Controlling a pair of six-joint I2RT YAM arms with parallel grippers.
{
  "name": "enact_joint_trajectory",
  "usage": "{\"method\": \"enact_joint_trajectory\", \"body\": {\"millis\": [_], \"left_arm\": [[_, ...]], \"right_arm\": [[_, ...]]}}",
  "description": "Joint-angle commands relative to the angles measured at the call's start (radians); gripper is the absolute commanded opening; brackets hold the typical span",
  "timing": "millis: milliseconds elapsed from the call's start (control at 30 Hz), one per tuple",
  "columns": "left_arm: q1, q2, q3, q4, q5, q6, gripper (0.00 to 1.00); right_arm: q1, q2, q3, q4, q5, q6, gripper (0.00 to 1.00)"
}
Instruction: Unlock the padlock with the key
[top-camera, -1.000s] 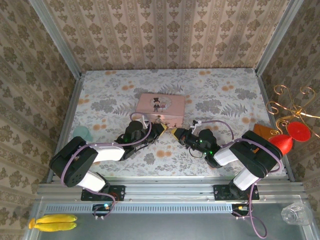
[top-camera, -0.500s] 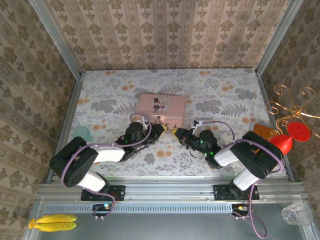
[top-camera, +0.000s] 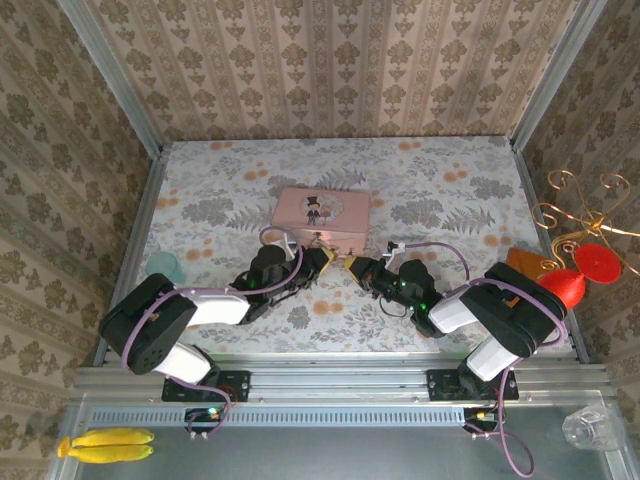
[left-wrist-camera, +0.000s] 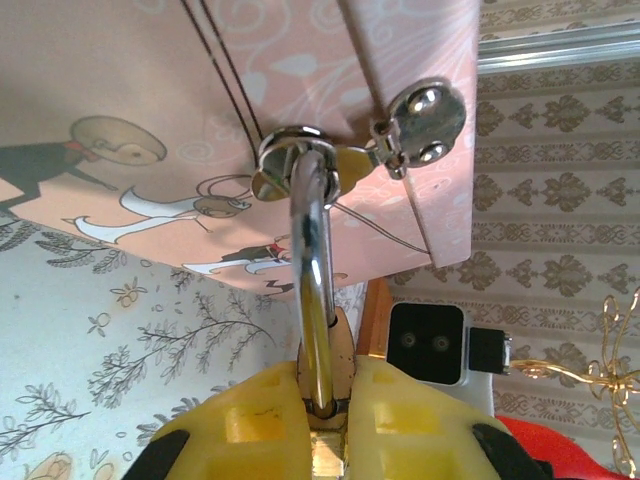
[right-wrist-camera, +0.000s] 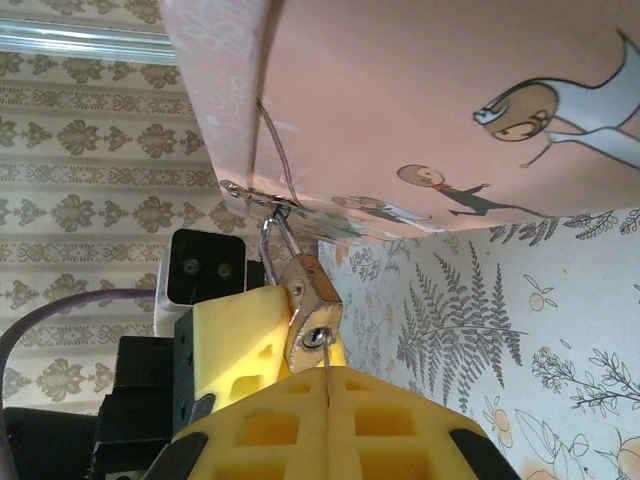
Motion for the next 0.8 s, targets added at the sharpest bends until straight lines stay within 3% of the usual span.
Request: {"method": "enact_joint_trajectory", "body": {"millis": [0, 200, 767], "left_arm": [[-0.037, -0.015, 0.004, 0.181, -0.011, -0.008, 0.0], [-0.057, 0.026, -0.006, 0.242, -0.021, -0.037, 0.0], [-0.049, -0.015, 0.001, 0.17, -0.017, -0.005, 0.0]], "right_arm": [[0.002, -0.027, 0.0, 0.04, 0.036, -0.007, 0.0], [0.001, -0.035, 0.013, 0.041, 0.032, -0.003, 0.0], [-0.003, -0.04, 0.005, 0.038, 0.036, -0.009, 0.0]]}}
